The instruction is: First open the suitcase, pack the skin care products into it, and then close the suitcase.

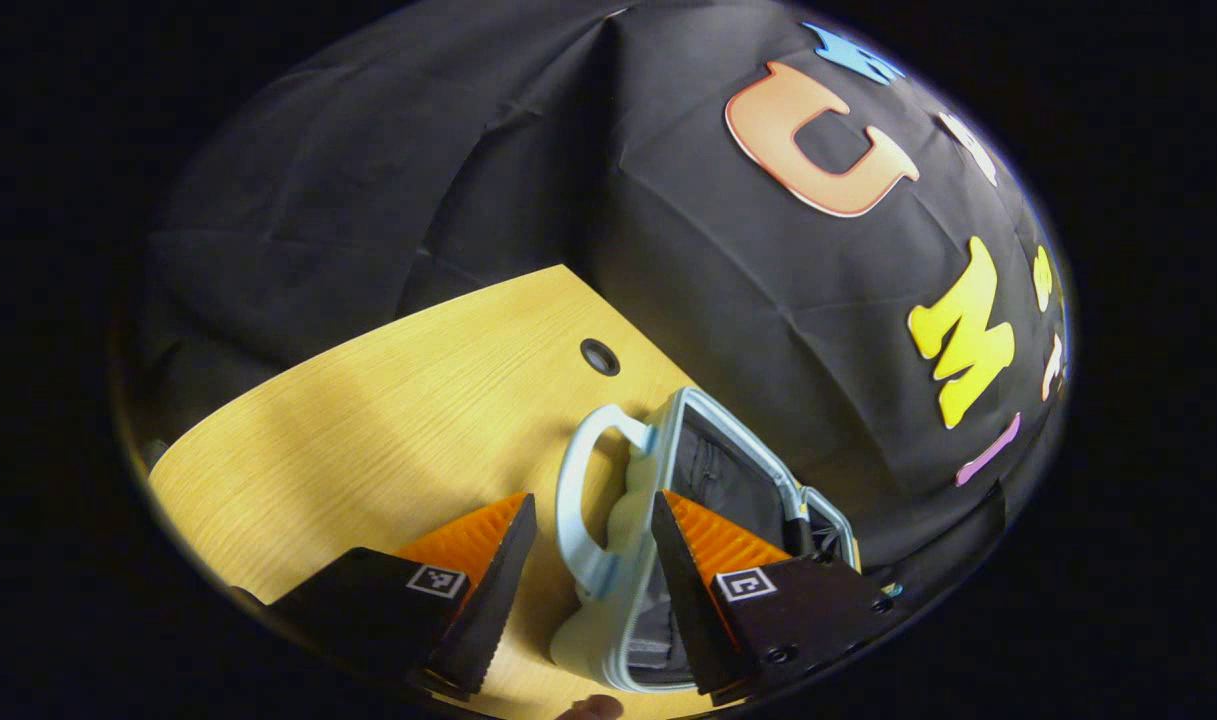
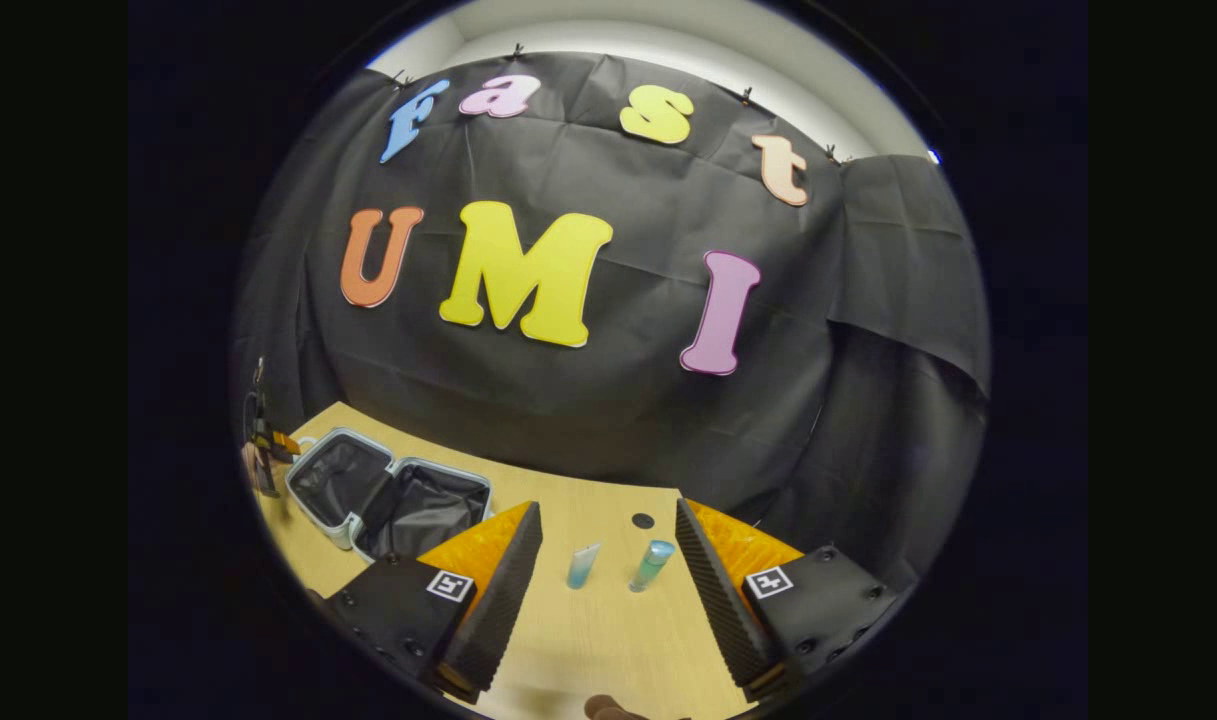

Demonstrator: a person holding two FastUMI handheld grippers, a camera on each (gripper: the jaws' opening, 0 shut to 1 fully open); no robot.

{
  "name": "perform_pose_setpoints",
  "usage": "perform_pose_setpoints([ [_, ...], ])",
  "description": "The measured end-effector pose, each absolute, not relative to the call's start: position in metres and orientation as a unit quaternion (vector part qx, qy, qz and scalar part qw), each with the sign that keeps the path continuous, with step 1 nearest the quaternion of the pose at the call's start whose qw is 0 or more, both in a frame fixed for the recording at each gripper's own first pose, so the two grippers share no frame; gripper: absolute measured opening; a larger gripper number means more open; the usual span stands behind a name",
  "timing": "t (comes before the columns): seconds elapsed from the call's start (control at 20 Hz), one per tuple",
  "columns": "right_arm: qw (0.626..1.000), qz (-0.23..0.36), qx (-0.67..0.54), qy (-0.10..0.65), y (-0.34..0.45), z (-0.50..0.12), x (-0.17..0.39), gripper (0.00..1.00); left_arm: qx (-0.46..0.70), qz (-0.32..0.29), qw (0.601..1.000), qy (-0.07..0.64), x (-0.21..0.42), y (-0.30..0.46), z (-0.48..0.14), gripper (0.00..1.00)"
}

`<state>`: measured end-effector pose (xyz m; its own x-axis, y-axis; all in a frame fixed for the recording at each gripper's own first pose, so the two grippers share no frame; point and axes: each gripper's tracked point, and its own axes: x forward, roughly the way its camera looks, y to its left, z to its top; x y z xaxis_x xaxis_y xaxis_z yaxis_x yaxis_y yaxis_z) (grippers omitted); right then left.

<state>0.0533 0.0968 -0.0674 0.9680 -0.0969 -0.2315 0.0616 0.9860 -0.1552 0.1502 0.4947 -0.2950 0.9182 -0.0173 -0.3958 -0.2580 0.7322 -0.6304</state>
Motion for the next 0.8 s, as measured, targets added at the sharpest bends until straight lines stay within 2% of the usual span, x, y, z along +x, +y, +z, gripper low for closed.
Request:
perform_pose_setpoints([
  [0.2, 0.991, -0.034, -0.06, 0.115, 0.087, -0.068, 0.054, 0.8, -0.31, 0.041, 0.94, 0.136, 0.135, 0.464, -0.231, 0.84],
  [0.25, 0.991, -0.033, -0.056, 0.113, 0.084, -0.068, 0.056, 0.8, -0.292, 0.03, 0.949, 0.116, 0.132, 0.451, -0.211, 0.74],
  [0.3, 0.992, -0.033, -0.052, 0.113, 0.078, -0.069, 0.056, 0.8, -0.275, 0.02, 0.956, 0.104, 0.128, 0.433, -0.194, 0.97],
  [0.5, 0.992, -0.035, -0.035, 0.116, 0.051, -0.078, 0.062, 0.8, -0.235, -0.021, 0.968, 0.088, 0.112, 0.341, -0.152, 0.98],
  [0.7, 0.991, -0.045, -0.021, 0.126, 0.012, -0.089, 0.069, 0.8, -0.188, -0.076, 0.975, 0.091, 0.105, 0.219, -0.139, 1.0],
  [0.8, 0.99, -0.05, -0.016, 0.128, -0.01, -0.095, 0.072, 0.8, -0.158, -0.119, 0.976, 0.093, 0.103, 0.157, -0.147, 0.98],
])
